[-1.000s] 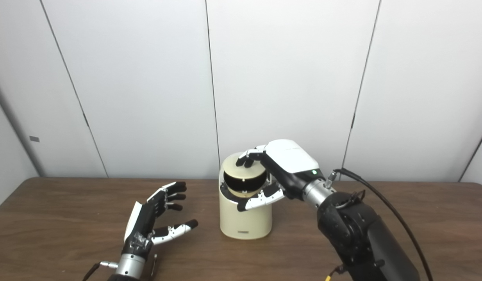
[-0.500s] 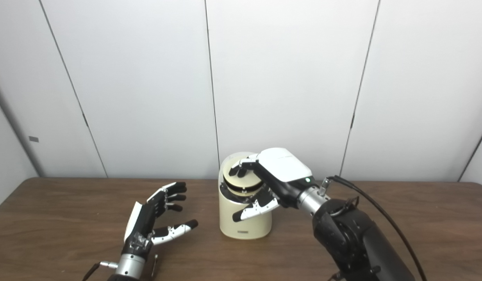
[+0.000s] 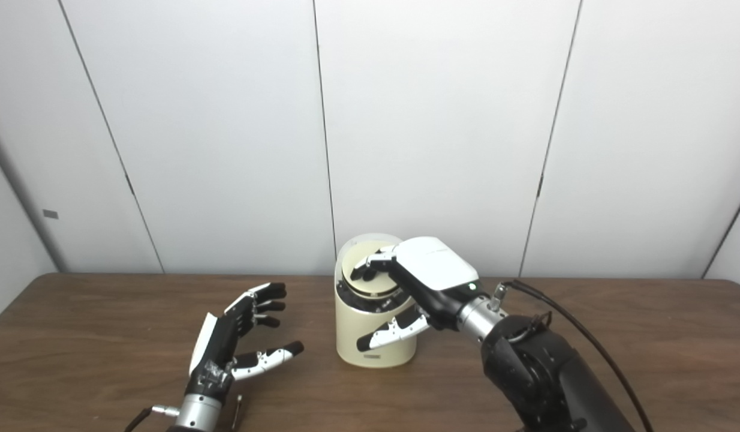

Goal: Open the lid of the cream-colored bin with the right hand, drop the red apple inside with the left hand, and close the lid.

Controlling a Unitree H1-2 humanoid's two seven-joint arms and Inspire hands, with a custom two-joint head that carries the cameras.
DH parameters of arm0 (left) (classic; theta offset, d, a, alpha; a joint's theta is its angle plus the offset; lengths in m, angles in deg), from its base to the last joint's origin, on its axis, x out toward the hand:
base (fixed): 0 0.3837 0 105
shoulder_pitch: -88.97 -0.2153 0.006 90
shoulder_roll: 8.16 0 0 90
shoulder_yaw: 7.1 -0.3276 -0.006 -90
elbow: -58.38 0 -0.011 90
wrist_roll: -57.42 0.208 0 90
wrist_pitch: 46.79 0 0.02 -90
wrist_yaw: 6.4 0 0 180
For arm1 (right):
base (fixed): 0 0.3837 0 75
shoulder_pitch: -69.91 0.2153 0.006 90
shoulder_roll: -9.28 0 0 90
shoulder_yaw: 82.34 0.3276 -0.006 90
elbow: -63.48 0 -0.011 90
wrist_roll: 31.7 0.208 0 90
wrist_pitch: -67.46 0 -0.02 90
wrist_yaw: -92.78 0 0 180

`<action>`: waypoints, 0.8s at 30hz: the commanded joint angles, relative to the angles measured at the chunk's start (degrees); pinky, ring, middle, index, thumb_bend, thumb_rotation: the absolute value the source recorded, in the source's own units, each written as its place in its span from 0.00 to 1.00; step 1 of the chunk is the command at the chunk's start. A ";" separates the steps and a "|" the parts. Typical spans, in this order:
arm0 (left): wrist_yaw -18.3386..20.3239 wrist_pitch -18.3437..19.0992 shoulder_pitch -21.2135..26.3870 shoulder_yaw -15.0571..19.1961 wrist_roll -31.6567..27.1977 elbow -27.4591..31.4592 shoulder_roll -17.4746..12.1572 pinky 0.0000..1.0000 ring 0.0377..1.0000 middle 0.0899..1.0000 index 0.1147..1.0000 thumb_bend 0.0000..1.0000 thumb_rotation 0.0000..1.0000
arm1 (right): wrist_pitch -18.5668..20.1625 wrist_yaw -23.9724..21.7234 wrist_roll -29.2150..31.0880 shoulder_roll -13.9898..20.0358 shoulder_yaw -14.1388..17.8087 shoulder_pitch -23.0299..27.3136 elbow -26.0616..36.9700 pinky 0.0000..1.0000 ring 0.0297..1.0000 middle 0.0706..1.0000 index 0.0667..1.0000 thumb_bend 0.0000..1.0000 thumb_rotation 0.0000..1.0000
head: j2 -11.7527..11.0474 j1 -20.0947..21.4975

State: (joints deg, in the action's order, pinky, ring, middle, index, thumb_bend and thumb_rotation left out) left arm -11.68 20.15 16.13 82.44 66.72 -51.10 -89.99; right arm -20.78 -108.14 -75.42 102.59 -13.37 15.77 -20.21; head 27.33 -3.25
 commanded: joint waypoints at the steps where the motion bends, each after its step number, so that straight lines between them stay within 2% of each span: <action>1: 0.14 -0.23 -1.84 -0.10 -0.14 -0.89 -0.16 0.63 0.73 0.76 0.75 0.72 0.00 | -0.31 0.04 -0.28 0.41 0.76 1.37 2.01 0.86 0.84 0.69 0.70 0.65 0.46 | 0.08 0.02; 13: 1.15 0.17 -2.14 0.26 -0.65 -0.38 -0.10 0.63 0.73 0.76 0.75 0.71 0.00 | 0.03 -0.16 -0.73 0.92 1.28 0.66 2.38 0.83 0.84 0.69 0.70 0.66 0.45 | 0.60 0.11; 24: 1.79 0.34 -2.34 0.42 -1.35 0.30 -0.12 0.63 0.73 0.76 0.75 0.71 0.00 | 0.01 -0.77 -0.17 1.18 1.44 -0.14 2.76 0.85 0.84 0.68 0.70 0.66 0.43 | 1.09 0.06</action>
State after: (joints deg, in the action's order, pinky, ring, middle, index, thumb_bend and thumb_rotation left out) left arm -10.00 20.78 15.84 82.75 65.85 -50.68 -89.99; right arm -20.63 -108.99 -75.79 103.14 -12.93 14.29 -18.91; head 28.30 -3.16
